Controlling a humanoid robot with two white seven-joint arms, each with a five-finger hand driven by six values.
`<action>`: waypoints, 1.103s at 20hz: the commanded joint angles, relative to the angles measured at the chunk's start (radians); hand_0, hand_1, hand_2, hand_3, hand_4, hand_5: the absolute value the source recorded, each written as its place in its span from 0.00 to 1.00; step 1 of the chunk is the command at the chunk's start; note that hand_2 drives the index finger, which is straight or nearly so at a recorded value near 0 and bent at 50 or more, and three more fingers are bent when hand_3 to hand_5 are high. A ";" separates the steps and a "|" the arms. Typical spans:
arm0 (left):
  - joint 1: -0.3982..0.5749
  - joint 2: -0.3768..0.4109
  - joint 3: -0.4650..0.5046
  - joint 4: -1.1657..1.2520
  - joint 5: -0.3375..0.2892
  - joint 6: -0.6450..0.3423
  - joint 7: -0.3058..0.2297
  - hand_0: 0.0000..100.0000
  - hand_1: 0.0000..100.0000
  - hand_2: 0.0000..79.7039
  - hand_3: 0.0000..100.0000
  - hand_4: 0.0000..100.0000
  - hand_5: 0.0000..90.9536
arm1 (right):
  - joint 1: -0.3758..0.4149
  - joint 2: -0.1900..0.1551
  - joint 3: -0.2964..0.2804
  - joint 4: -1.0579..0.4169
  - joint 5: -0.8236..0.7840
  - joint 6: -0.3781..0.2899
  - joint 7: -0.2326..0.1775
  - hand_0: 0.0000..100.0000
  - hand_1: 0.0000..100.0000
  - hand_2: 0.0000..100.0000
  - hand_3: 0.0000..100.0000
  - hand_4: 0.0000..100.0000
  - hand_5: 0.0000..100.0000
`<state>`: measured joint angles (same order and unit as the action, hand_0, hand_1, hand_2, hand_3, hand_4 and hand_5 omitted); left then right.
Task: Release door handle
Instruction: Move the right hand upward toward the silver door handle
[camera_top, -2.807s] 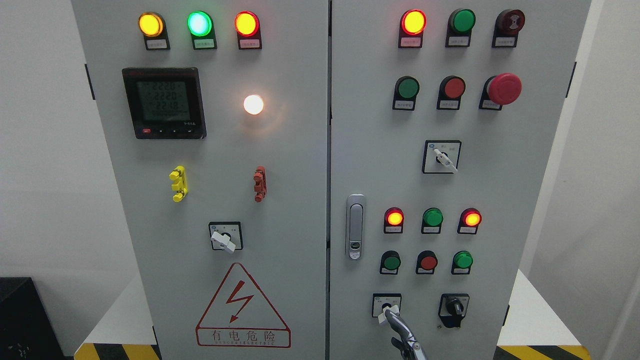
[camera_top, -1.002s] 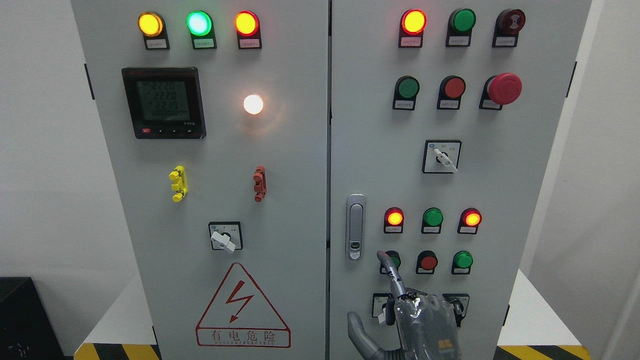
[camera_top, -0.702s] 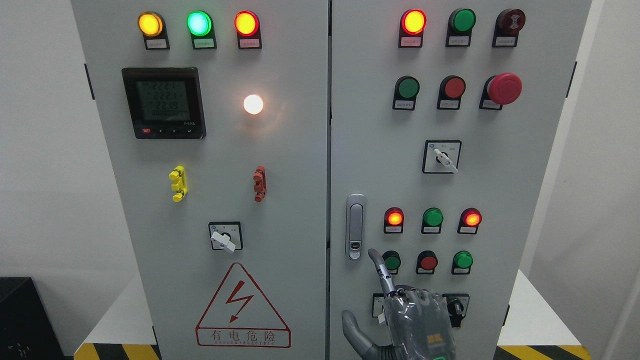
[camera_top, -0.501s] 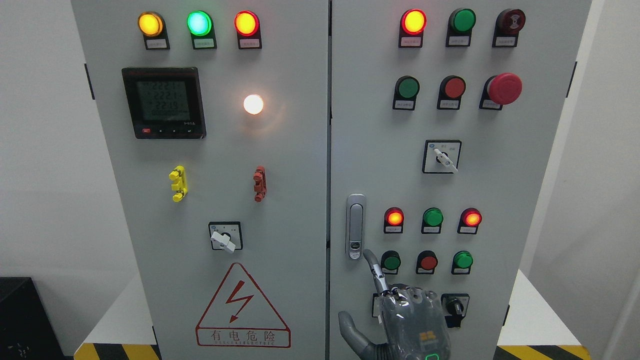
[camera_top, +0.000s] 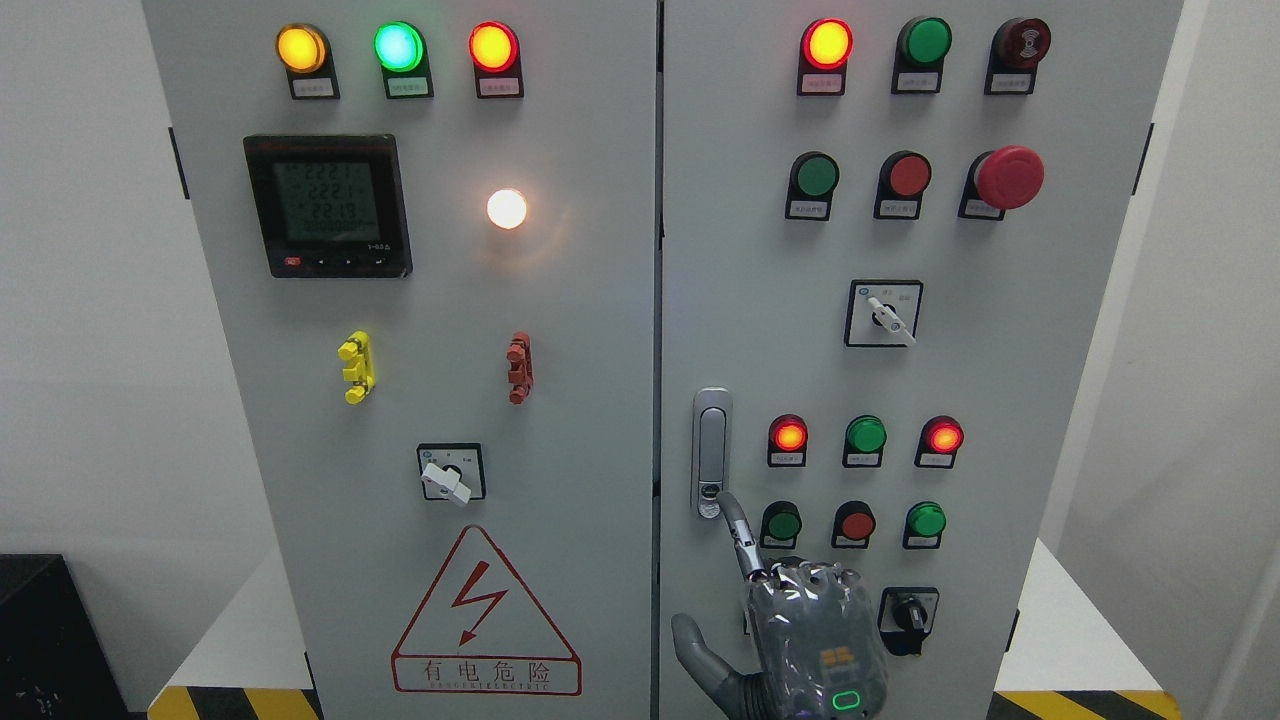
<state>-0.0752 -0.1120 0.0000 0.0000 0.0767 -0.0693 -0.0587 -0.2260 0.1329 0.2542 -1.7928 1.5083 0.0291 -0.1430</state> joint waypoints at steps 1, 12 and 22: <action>0.000 0.000 -0.021 -0.020 0.000 0.000 0.000 0.00 0.00 0.03 0.09 0.01 0.00 | -0.018 0.001 0.016 0.052 0.013 0.000 0.002 0.25 0.33 0.00 1.00 0.99 0.98; 0.000 0.000 -0.021 -0.020 0.000 0.000 0.000 0.00 0.00 0.03 0.09 0.01 0.00 | -0.047 0.001 0.011 0.073 0.013 0.005 0.003 0.25 0.33 0.00 1.00 1.00 0.98; 0.000 0.000 -0.021 -0.020 0.000 0.000 0.000 0.00 0.00 0.03 0.09 0.01 0.00 | -0.052 0.001 0.013 0.072 0.012 0.038 0.010 0.25 0.33 0.00 1.00 1.00 0.99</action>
<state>-0.0751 -0.1120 0.0000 0.0000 0.0767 -0.0693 -0.0587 -0.2738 0.1334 0.2649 -1.7331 1.5207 0.0643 -0.1347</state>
